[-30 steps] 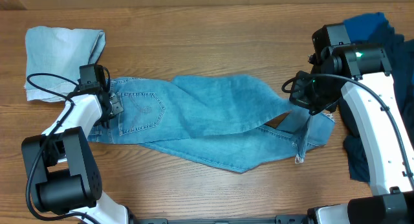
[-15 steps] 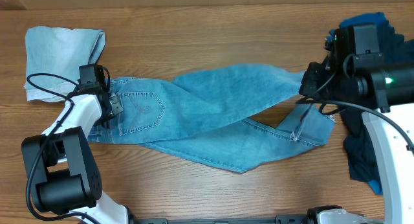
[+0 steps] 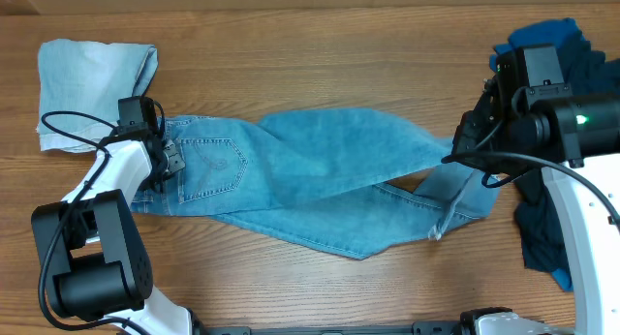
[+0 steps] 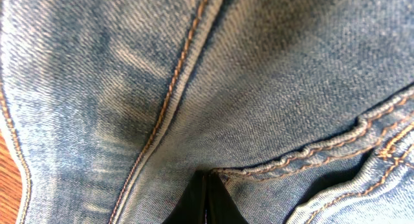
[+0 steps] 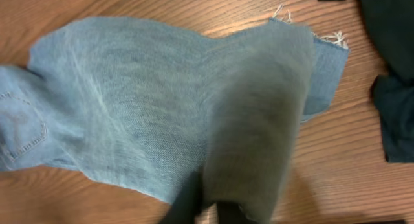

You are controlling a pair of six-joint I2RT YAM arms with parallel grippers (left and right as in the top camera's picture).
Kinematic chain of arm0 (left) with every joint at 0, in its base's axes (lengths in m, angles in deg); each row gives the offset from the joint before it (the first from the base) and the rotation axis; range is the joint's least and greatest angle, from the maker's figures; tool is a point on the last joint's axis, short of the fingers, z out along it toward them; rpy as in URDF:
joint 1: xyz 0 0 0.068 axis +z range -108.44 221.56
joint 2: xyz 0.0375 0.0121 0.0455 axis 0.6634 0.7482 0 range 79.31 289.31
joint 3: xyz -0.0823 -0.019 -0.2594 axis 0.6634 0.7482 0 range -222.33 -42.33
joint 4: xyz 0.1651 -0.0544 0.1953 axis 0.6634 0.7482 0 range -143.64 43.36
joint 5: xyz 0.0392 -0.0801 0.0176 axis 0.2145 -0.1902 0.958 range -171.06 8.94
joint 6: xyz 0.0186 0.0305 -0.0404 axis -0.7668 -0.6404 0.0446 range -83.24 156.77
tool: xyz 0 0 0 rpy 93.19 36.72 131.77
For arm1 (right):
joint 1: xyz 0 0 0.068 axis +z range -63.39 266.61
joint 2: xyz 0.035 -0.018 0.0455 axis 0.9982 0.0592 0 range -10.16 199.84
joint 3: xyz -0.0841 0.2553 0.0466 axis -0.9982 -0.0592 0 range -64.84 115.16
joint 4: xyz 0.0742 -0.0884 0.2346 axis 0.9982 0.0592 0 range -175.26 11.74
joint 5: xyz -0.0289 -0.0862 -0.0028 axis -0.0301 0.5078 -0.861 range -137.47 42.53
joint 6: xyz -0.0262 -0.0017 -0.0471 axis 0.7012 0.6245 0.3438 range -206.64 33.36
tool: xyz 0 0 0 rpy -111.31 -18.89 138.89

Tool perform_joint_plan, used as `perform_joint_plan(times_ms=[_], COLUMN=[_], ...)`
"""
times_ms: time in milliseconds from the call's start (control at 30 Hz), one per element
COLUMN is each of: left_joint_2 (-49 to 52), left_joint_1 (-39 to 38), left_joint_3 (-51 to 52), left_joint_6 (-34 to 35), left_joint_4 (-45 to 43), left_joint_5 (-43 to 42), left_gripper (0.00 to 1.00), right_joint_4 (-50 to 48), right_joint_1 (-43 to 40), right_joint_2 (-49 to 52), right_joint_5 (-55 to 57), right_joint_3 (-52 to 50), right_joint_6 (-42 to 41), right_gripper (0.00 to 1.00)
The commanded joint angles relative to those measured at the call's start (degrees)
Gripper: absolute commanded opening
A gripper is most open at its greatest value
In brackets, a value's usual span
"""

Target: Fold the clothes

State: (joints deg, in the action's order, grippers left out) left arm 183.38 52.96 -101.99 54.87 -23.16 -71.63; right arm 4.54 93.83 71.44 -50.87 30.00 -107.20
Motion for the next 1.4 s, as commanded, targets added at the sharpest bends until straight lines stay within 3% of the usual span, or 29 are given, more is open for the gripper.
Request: perform_joint_plan(times_ms=[0,67,200,267,400,533,567,767,867,1000,1233,1367], left_joint_2=[2.16,2.16,2.16,2.16,2.16,2.16,2.16,2.16,2.16,2.16,2.16,2.16], left_joint_1=[0.46,0.46,0.46,0.46,0.46,0.46,0.46,0.46,0.46,0.46,0.46,0.46], left_joint_3=[1.09,1.09,1.09,1.09,1.09,1.09,1.09,1.09,1.09,1.09,1.09,1.09], left_joint_6=[1.22,1.20,1.20,1.20,1.20,1.22,1.22,1.22,1.20,1.20,1.22,1.22], left_joint_4=[1.33,1.75,1.86,1.86,1.86,1.84,1.81,1.84,1.88,1.88,1.84,1.84], left_joint_5=[-2.03,-2.01,-2.01,-2.01,-2.01,-2.03,-2.03,-2.03,-2.03,-2.03,-2.03,-2.05], left_gripper=[0.04,0.04,0.04,0.04,0.04,0.04,0.04,0.04,0.04,0.04,0.04,0.04], right_joint_4=[-0.11,-0.72,-1.49,-1.18,-6.84,-18.29,-22.38,-29.70,-30.18,-31.06,-36.50,-38.16], right_joint_1=[-0.11,-2.14,-10.45,-15.10,-18.47,-26.67,-28.17,-28.35,-28.35,-28.35,-28.24,-26.45], right_joint_2=[-0.50,-0.68,-0.48,-0.48,-0.48,-0.35,0.26,15.61,21.53,22.16,22.21,23.02], right_joint_5=[2.78,10.25,10.43,2.73,1.31,-7.48,-8.83,-10.16,-7.10,-1.75,-4.22,-4.17], right_joint_3=[0.76,0.81,0.31,-2.27,-14.36,-24.83,-27.54,-31.12,-31.12,-31.17,-35.60,-35.65], right_joint_6=[3.15,-0.70,0.00,4.98,6.25,16.04,17.00,14.84,9.70,5.03,5.07,5.07], right_gripper=[1.00,1.00,1.00,1.00,1.00,0.88,0.78,0.63,0.62,0.62,0.61,0.54])
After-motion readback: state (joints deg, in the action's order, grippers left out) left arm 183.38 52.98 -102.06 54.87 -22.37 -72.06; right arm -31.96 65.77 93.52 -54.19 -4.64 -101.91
